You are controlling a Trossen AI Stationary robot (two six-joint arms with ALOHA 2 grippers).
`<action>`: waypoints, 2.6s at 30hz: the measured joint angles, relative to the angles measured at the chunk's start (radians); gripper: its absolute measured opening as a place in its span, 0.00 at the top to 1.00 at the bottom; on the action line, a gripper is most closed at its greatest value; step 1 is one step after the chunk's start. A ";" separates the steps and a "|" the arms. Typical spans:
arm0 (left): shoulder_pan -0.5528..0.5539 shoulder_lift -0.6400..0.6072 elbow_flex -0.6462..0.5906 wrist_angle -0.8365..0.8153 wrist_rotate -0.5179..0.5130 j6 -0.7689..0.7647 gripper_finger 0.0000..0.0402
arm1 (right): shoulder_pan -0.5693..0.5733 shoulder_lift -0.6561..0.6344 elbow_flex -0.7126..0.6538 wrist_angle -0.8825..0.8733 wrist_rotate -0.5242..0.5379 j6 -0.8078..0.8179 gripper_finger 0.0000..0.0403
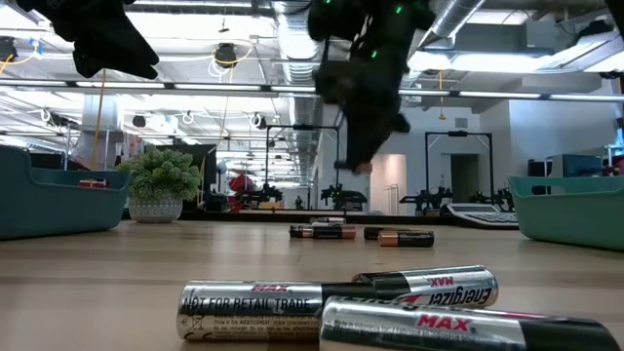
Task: Sort batteries
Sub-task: Put the black battery into the green bin, then put the silver battery into the blue bin
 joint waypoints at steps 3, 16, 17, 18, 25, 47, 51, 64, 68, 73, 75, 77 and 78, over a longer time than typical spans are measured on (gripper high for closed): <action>0.000 0.000 0.000 0.001 0.002 -0.008 0.65 | 0.008 -0.096 0.001 -0.005 0.030 0.001 0.96; 0.000 0.000 0.000 0.002 0.018 -0.020 0.65 | 0.071 -0.553 -0.240 -0.030 0.221 0.159 0.94; 0.000 0.000 0.000 0.002 0.018 -0.021 0.65 | 0.075 -0.592 -0.284 -0.032 0.225 0.202 0.94; 0.000 0.000 0.000 0.002 0.018 -0.021 0.65 | 0.080 -0.634 -0.327 -0.032 0.228 0.249 0.94; 0.006 0.000 0.000 0.005 0.017 -0.018 0.65 | 0.119 -0.810 -0.526 -0.204 0.226 0.625 0.94; 0.085 0.000 0.000 0.063 0.015 0.033 0.65 | 0.128 -0.723 -0.898 -0.060 -0.075 0.774 0.94; 0.085 0.000 0.000 0.062 0.015 0.032 0.65 | 0.128 -0.723 -0.934 -0.030 -0.077 0.786 0.94; 0.085 0.000 0.000 0.061 0.017 0.034 0.65 | 0.129 -0.724 -0.956 -0.009 -0.078 0.794 0.82; 0.085 0.000 0.000 0.061 0.017 0.034 0.65 | 0.129 -0.724 -0.956 -0.009 -0.078 0.794 0.76; 0.085 0.000 0.000 0.060 0.017 0.035 0.65 | 0.129 -0.724 -0.956 -0.010 -0.078 0.794 0.69; 0.085 0.000 0.000 0.060 0.017 0.035 0.65 | 0.129 -0.725 -0.956 -0.017 -0.078 0.800 0.67; 0.085 0.001 0.000 0.061 0.017 0.039 0.65 | 0.129 -0.732 -0.954 -0.026 -0.078 0.806 0.66; 0.085 0.004 0.000 0.061 0.017 0.039 0.65 | 0.129 -0.740 -0.949 -0.034 -0.078 0.806 0.66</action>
